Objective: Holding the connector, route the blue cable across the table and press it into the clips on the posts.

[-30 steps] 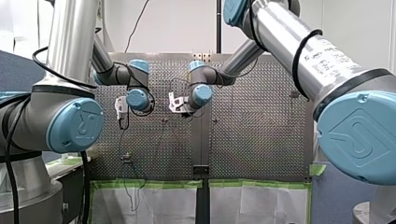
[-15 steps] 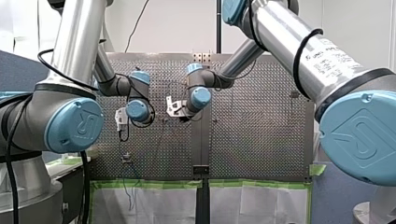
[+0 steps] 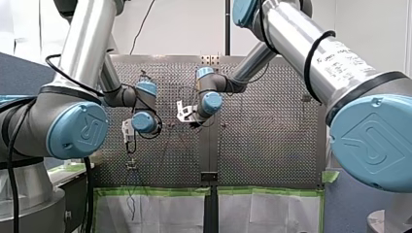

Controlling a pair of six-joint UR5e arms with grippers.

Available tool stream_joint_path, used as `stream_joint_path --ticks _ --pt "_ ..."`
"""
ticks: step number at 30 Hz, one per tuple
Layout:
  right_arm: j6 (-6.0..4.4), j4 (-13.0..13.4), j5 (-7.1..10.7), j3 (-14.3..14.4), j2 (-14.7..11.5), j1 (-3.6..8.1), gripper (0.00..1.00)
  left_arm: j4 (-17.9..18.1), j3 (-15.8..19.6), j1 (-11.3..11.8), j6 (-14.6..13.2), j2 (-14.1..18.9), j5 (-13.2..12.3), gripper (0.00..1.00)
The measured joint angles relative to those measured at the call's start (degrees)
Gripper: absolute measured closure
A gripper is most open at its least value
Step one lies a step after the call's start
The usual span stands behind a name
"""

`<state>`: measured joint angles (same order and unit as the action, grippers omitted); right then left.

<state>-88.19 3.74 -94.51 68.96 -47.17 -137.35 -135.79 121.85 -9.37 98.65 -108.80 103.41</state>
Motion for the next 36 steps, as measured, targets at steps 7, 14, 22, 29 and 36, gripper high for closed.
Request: stream_joint_path --ticks 7,14,22,29,36 --pt "-0.06 1.0 0.28 -0.1 0.0 0.91 1.00 -0.1 -1.7 0.5 0.1 -0.3 -0.7 1.00" --pt "-0.07 2.6 0.39 -0.1 0.0 1.06 1.00 -0.4 -2.6 1.4 0.2 -0.3 -1.9 1.00" --pt "-0.12 3.1 0.44 0.0 0.0 1.12 1.00 -0.5 -2.6 1.7 0.2 -0.4 -2.8 1.00" --pt "-0.15 3.3 0.54 0.0 0.0 0.93 1.00 0.0 -2.8 1.8 0.4 -2.6 -2.9 1.00" --pt "-0.16 3.4 0.54 0.0 0.1 0.95 1.00 1.0 -3.7 2.0 0.6 -4.8 -3.1 1.00"
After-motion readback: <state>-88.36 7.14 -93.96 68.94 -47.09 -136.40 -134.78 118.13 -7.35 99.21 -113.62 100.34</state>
